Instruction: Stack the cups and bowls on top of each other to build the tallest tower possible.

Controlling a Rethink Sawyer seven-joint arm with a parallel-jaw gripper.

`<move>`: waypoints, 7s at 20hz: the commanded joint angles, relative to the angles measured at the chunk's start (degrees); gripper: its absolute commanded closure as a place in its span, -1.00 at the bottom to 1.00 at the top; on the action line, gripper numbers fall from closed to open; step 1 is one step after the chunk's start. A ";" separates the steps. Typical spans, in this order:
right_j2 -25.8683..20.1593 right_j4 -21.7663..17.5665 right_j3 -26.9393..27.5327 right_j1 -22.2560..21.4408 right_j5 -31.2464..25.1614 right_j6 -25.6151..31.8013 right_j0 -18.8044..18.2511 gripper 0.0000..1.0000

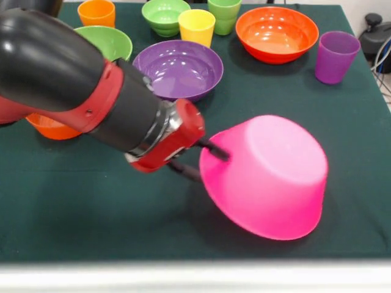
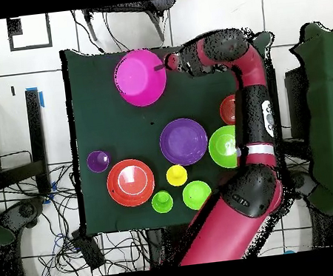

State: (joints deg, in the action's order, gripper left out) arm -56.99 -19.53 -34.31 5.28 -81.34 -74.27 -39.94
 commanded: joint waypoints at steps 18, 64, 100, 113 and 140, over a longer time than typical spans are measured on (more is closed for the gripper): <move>16.17 -9.36 -34.50 -24.71 28.93 -4.38 -4.04 -1.00; 36.78 2.68 -50.74 -34.72 51.78 -48.83 25.83 -1.00; 49.03 10.41 -37.32 -20.23 64.47 -51.38 38.28 -1.00; 48.60 11.32 -34.77 -17.99 65.32 -47.04 36.49 -1.00; 47.89 10.38 -29.51 -16.29 63.53 -44.27 33.81 -1.00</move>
State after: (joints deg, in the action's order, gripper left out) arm -7.24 -8.81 -68.27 -13.08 -17.44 -116.35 -4.31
